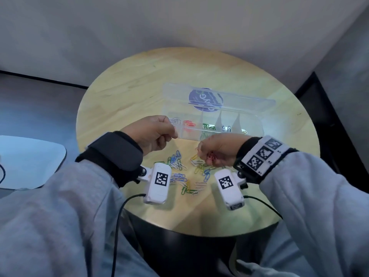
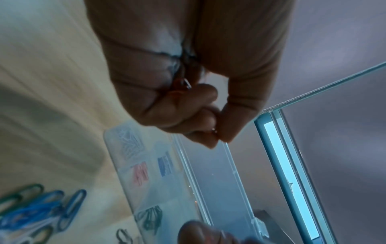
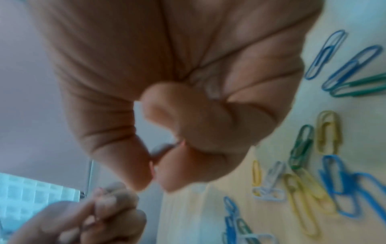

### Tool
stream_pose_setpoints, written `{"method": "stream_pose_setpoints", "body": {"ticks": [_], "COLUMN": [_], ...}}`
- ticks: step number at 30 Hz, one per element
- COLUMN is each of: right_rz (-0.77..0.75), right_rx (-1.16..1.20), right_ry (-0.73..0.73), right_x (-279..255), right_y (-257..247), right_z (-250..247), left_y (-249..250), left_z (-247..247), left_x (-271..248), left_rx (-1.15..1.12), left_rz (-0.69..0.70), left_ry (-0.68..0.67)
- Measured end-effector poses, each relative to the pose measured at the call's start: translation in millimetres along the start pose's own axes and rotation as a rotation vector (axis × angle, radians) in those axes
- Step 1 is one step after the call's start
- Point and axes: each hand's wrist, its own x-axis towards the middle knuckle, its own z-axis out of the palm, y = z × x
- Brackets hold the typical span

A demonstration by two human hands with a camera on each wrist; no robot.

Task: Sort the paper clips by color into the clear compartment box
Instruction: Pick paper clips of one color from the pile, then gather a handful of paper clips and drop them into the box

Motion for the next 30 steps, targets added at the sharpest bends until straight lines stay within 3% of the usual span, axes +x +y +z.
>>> {"method": "stream_pose_setpoints", "body": {"ticks": [7, 13, 18, 21, 26, 30], "right_rz": [-0.149, -0.233, -0.22, -0.201, -0.194, -0.144], "right_rx": [0.339, 0.402, 0.412, 0.496, 0.695, 0.623], "right_ry": [0.117, 0.171, 0.2, 0.165, 0.104, 0.047], "right_x": [-5.0, 0.6, 7.4, 10.4, 21.3, 24.7], "right_y": [-17.2, -37.0, -51.2, -54.1, -57.5, -59.0], "right_z": [-11.9, -26.9, -40.8, -45.8, -47.9, -41.1], "left_y": [10.3, 18.3, 30.8, 34.5, 32.4, 31.7], "left_z": [9.7, 23.9, 40.2, 43.2, 32.9, 29.9], "left_x": [5.6, 19.9, 38.0, 47.3, 55.8, 56.8], "left_rx": [-0.095, -0.128, -0.012, 0.026, -0.152, -0.188], "left_rz": [-0.052, -0.044, -0.003, -0.02, -0.072, -0.053], "left_ry": [0.023, 0.016, 0.024, 0.025, 0.048, 0.009]}}
